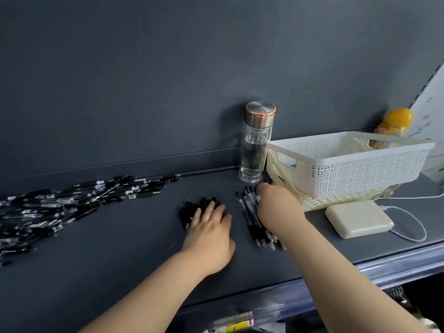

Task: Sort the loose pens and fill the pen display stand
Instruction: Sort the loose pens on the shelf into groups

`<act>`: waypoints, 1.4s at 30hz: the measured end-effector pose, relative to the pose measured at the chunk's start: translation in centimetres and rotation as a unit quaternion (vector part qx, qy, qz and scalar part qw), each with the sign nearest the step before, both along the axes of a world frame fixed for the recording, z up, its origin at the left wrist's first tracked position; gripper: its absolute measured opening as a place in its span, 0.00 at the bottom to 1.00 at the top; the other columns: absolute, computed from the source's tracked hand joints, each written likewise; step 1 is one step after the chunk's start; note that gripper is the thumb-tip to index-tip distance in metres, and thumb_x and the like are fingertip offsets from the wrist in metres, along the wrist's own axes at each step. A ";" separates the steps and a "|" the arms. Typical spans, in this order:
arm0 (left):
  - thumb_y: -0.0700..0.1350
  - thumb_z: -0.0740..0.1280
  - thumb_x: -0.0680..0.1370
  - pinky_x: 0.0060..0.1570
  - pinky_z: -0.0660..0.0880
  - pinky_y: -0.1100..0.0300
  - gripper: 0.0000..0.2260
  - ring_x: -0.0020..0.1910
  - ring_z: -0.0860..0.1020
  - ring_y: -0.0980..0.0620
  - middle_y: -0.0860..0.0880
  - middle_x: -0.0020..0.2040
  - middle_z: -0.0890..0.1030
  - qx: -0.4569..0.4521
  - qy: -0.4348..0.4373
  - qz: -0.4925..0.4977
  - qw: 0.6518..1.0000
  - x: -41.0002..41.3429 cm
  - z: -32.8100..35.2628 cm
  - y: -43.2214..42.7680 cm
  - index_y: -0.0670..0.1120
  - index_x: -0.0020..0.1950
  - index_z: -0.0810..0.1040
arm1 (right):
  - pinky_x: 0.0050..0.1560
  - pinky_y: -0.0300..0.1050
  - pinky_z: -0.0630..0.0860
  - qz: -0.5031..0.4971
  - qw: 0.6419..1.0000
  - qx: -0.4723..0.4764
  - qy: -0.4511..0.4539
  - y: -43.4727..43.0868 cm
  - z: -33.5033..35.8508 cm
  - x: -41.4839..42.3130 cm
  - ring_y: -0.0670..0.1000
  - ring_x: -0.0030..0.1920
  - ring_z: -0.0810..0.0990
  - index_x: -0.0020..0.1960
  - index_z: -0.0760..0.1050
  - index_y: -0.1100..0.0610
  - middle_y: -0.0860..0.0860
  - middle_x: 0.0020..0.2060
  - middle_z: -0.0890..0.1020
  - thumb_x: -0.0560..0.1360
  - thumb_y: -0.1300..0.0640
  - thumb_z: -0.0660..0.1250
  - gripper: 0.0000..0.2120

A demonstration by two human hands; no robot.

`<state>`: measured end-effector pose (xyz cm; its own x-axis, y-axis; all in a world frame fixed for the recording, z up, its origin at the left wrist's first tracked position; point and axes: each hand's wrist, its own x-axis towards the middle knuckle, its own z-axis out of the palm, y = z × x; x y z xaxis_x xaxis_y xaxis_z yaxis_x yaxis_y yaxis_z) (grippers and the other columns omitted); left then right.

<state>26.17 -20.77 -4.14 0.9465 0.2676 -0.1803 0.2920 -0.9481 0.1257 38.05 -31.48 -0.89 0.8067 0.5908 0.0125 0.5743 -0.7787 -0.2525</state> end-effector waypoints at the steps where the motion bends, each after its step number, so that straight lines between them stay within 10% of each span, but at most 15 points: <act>1: 0.49 0.53 0.80 0.74 0.38 0.48 0.26 0.76 0.39 0.48 0.48 0.78 0.46 -0.002 0.002 0.003 1.000 -0.1 0.0 0.1 0.46 0.77 0.53 | 0.38 0.45 0.66 0.000 1.000 -0.007 -0.006 0.1 -0.1 0.3 0.57 0.42 0.73 0.48 0.70 0.58 0.55 0.48 0.76 0.72 0.66 0.57 0.08; 12: 0.53 0.50 0.82 0.74 0.39 0.53 0.25 0.76 0.40 0.53 0.52 0.79 0.46 -0.050 -0.049 0.022 0.997 -2.5 -0.5 2.4 0.49 0.78 0.49 | 0.44 0.47 0.75 0.118 0.986 0.114 -0.002 2.2 -1.2 -3.7 0.56 0.49 0.78 0.57 0.77 0.55 0.53 0.49 0.76 0.78 0.56 0.57 0.13; 26: 0.46 0.56 0.80 0.72 0.51 0.55 0.26 0.76 0.50 0.48 0.47 0.78 0.51 0.028 -0.058 0.198 0.978 -10.8 1.6 17.5 0.45 0.77 0.52 | 0.54 0.48 0.74 0.076 0.997 -0.014 0.016 9.1 -1.5 -9.4 0.56 0.59 0.71 0.63 0.71 0.52 0.53 0.56 0.69 0.77 0.49 0.59 0.17; 42: 0.46 0.64 0.73 0.63 0.62 0.52 0.21 0.64 0.65 0.46 0.46 0.63 0.68 0.117 0.060 0.029 0.991 -1.7 1.8 22.4 0.44 0.65 0.68 | 0.56 0.42 0.71 0.039 0.996 0.070 0.027 12.2 -1.8 -14.7 0.50 0.60 0.72 0.64 0.72 0.48 0.47 0.57 0.72 0.78 0.49 0.59 0.16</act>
